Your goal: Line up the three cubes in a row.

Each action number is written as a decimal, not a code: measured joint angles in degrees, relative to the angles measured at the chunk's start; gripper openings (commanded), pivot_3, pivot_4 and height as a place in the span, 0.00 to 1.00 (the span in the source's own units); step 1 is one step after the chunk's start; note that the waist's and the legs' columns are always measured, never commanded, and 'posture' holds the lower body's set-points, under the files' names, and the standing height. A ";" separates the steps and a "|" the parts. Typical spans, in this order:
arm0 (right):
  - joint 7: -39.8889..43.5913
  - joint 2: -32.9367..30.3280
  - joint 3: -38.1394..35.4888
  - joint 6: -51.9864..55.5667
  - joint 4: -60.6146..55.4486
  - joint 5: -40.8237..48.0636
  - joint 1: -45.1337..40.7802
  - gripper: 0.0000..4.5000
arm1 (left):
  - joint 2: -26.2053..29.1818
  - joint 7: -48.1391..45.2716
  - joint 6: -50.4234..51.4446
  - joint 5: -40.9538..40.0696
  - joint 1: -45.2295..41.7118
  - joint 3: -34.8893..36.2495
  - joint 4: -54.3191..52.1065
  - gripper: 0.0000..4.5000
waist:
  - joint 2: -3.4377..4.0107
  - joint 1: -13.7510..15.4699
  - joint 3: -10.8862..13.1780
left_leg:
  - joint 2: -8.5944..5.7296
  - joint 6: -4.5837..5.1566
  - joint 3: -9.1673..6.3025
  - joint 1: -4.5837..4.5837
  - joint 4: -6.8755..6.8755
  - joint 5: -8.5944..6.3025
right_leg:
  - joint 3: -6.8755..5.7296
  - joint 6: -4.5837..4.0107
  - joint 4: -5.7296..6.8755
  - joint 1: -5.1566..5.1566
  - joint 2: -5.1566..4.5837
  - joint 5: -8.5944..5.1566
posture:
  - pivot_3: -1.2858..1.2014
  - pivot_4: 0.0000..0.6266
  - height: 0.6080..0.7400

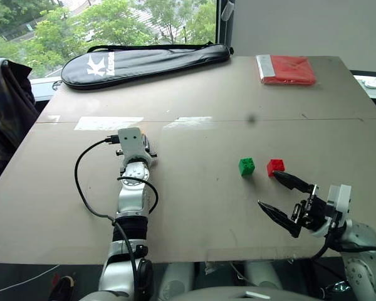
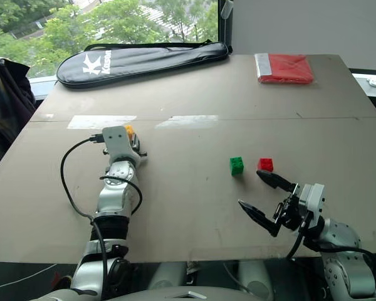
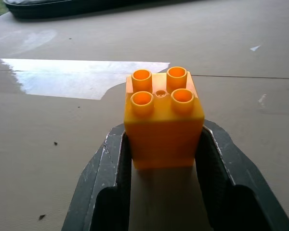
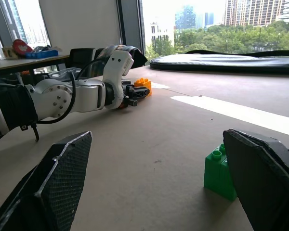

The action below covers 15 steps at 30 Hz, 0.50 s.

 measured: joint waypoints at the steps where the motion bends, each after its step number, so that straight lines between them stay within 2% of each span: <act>1: 0.12 -0.10 -0.02 0.04 0.01 0.01 0.21 1.00 | 1.22 -6.18 -1.45 -1.84 1.30 -2.00 -1.13 0.28 | 0.00 0.10 0.00 | 0.00 0.00 0.03 -0.03 0.00 0.00 | -0.02 -0.01 -0.01 0.00 -0.01 0.00 | 0.52 0.24 0.70; 6: 1.68 -1.89 -0.90 -0.01 0.36 0.12 1.26 1.00 | 6.73 -30.23 -6.72 -6.66 2.02 -10.78 -1.41 0.28 | 0.00 0.06 0.00 | 0.02 0.00 0.06 -0.07 0.08 0.00 | 0.02 -0.06 -0.05 0.01 -0.06 -0.03 | 0.52 0.24 0.70; 11: 2.27 -2.36 -2.24 -0.36 1.46 -0.10 1.47 1.00 | 11.42 -53.00 -11.65 -9.11 -3.85 -17.55 4.53 0.28 | 0.01 0.02 0.00 | 0.03 0.01 0.12 -0.03 0.10 0.00 | -0.02 -0.26 0.02 0.01 0.13 -0.15 | 0.52 0.24 0.70; 15: 1.81 -2.17 -2.35 -0.68 1.38 -0.44 1.70 1.00 | 11.67 -67.64 -12.26 -11.91 -8.10 -20.54 10.79 0.28 | 0.01 -0.10 0.01 | 0.06 0.02 0.13 -0.07 0.10 0.00 | -0.02 -0.24 -0.01 -0.01 0.16 -0.14 | 0.52 0.24 0.70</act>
